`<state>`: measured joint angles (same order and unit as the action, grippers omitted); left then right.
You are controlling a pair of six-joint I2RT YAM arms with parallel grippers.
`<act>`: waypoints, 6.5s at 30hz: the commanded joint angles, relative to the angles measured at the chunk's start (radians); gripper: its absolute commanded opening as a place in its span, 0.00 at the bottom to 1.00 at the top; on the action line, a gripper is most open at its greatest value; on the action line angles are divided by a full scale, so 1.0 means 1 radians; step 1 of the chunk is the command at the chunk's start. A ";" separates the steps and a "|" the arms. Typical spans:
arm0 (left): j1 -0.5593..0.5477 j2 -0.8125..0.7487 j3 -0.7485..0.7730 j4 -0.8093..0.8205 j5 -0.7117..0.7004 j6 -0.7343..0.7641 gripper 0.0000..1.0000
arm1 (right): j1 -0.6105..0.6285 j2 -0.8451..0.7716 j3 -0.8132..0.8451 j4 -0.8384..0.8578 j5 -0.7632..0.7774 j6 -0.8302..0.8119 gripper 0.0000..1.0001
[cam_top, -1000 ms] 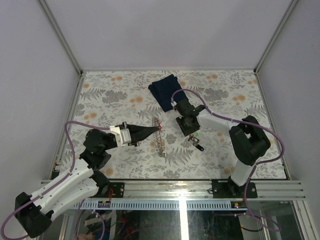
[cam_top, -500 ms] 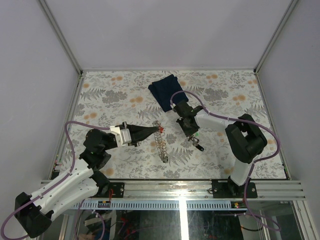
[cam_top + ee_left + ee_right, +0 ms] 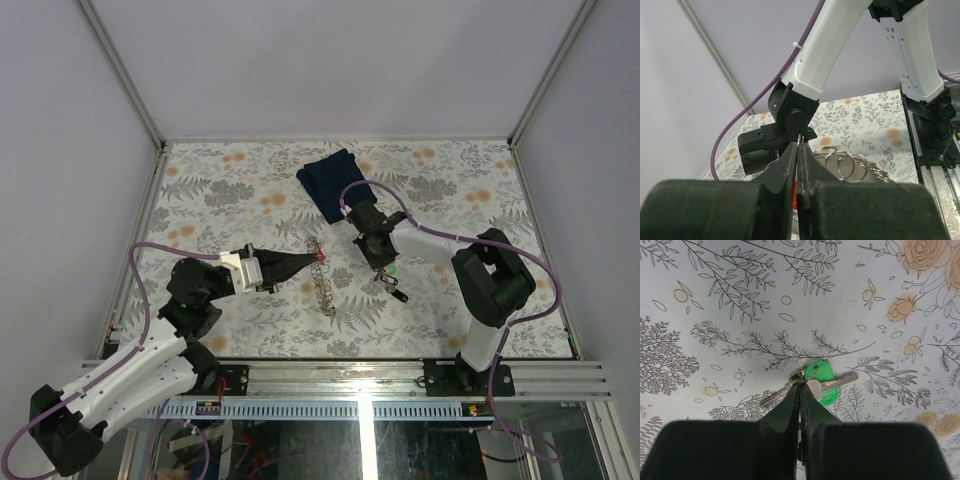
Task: Put the keys on the keyring
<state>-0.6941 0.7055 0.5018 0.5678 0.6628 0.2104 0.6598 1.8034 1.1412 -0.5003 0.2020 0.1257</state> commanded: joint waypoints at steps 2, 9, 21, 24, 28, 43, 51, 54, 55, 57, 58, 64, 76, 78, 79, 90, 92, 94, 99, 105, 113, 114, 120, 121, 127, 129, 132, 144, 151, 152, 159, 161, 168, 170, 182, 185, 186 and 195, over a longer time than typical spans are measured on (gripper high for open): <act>-0.002 -0.021 0.026 0.046 -0.012 0.009 0.00 | 0.006 -0.148 -0.014 0.047 0.025 -0.038 0.00; -0.002 -0.018 0.026 0.046 -0.011 0.007 0.00 | -0.028 -0.253 -0.052 0.071 -0.059 -0.034 0.00; -0.003 -0.020 0.023 0.045 -0.010 0.002 0.00 | -0.030 -0.147 0.007 0.026 -0.046 0.034 0.42; -0.002 -0.021 0.024 0.044 -0.011 0.003 0.00 | -0.029 -0.091 0.018 0.017 -0.031 0.059 0.39; -0.002 -0.019 0.027 0.042 -0.013 0.004 0.00 | -0.029 -0.055 0.019 0.014 -0.035 0.074 0.38; -0.002 -0.017 0.035 0.035 -0.006 0.009 0.00 | -0.029 -0.004 0.022 0.051 -0.007 0.084 0.33; -0.002 -0.028 0.031 0.027 -0.009 0.010 0.00 | -0.029 0.011 0.016 0.056 0.011 0.083 0.29; -0.002 -0.029 0.031 0.026 -0.009 0.012 0.00 | -0.029 0.010 0.011 0.061 0.021 0.080 0.22; -0.002 -0.028 0.031 0.025 -0.009 0.012 0.00 | -0.029 0.010 0.011 0.061 0.021 0.079 0.19; -0.002 -0.028 0.031 0.024 -0.008 0.013 0.00 | -0.029 0.011 0.009 0.062 0.021 0.076 0.11; -0.002 -0.028 0.031 0.023 -0.009 0.012 0.00 | -0.029 0.011 0.010 0.062 0.022 0.071 0.07; -0.002 -0.029 0.036 0.012 -0.015 0.016 0.00 | -0.030 -0.056 -0.001 0.063 0.004 0.024 0.00; -0.002 -0.023 0.046 0.001 -0.019 0.006 0.00 | -0.032 -0.370 -0.095 0.154 -0.237 -0.111 0.00; -0.002 -0.021 0.051 -0.004 -0.020 0.007 0.00 | -0.034 -0.423 -0.115 0.184 -0.266 -0.123 0.00; -0.002 -0.020 0.053 -0.006 -0.019 0.010 0.00 | -0.034 -0.452 -0.130 0.206 -0.280 -0.128 0.00; -0.002 0.004 0.094 -0.034 -0.022 -0.020 0.00 | -0.037 -0.771 -0.266 0.414 -0.527 -0.220 0.00; -0.003 0.014 0.104 -0.034 -0.045 -0.054 0.00 | -0.037 -0.806 -0.234 0.376 -0.525 -0.178 0.00; -0.003 0.025 0.114 -0.032 -0.062 -0.081 0.00 | -0.037 -0.824 -0.185 0.321 -0.541 -0.173 0.00; -0.004 0.028 0.092 0.062 -0.068 -0.132 0.00 | -0.037 -0.863 -0.153 0.314 -0.579 -0.202 0.00; -0.004 0.016 0.063 0.135 -0.068 -0.129 0.00 | -0.037 -0.942 -0.225 0.489 -0.651 -0.195 0.00; -0.004 0.034 0.077 0.142 0.028 -0.018 0.00 | -0.037 -1.034 -0.399 0.876 -0.818 -0.275 0.00; -0.003 0.035 0.074 0.154 0.046 0.009 0.00 | -0.038 -1.040 -0.417 0.918 -0.851 -0.301 0.00; -0.004 0.047 0.090 0.140 0.121 0.143 0.00 | -0.037 -1.045 -0.401 0.933 -0.900 -0.371 0.00; -0.004 0.049 0.099 0.131 0.130 0.164 0.00 | -0.036 -1.046 -0.394 0.916 -0.906 -0.390 0.00; -0.004 0.037 0.130 0.053 0.156 0.316 0.00 | -0.037 -1.072 -0.382 0.858 -0.958 -0.473 0.00; -0.004 0.030 0.140 0.030 0.166 0.375 0.00 | -0.036 -1.078 -0.382 0.866 -0.962 -0.466 0.00; -0.004 0.023 0.161 -0.015 0.183 0.451 0.00 | -0.037 -1.066 -0.361 0.856 -0.994 -0.453 0.00; -0.003 0.003 0.189 -0.081 0.199 0.552 0.00 | 0.119 -1.014 -0.293 0.771 -0.939 -0.555 0.00; -0.006 -0.015 0.146 0.025 0.141 0.436 0.00 | 0.143 -0.972 -0.244 0.797 -0.917 -0.475 0.00; -0.006 -0.020 0.134 0.048 0.124 0.398 0.00 | 0.143 -0.968 -0.239 0.790 -0.918 -0.466 0.00; -0.007 -0.057 0.013 0.311 -0.015 0.152 0.00 | 0.144 -0.948 -0.213 0.799 -0.922 -0.362 0.00; -0.007 -0.065 -0.013 0.350 -0.047 0.105 0.00 | 0.143 -0.938 -0.201 0.804 -0.931 -0.325 0.00; -0.009 -0.088 -0.048 0.386 -0.119 0.027 0.00 | 0.143 -0.860 -0.096 0.709 -0.959 -0.153 0.00; -0.010 -0.090 -0.051 0.387 -0.127 0.026 0.00 | 0.143 -0.829 -0.054 0.661 -0.984 -0.130 0.00; -0.011 -0.081 -0.045 0.379 -0.144 0.012 0.00 | 0.144 -0.730 0.023 0.625 -1.010 0.016 0.00; -0.010 -0.074 -0.040 0.373 -0.139 0.011 0.00 | 0.143 -0.716 0.026 0.645 -1.013 0.041 0.00; -0.010 -0.074 -0.039 0.373 -0.139 0.009 0.00 | 0.144 -0.715 0.026 0.652 -1.015 0.046 0.00; -0.013 -0.071 -0.034 0.366 -0.136 0.007 0.00 | 0.144 -0.709 0.022 0.709 -1.023 0.077 0.00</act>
<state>-0.7006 0.6403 0.4519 0.8459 0.5503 0.2226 0.7982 1.0874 1.1130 0.1318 -0.8021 0.1730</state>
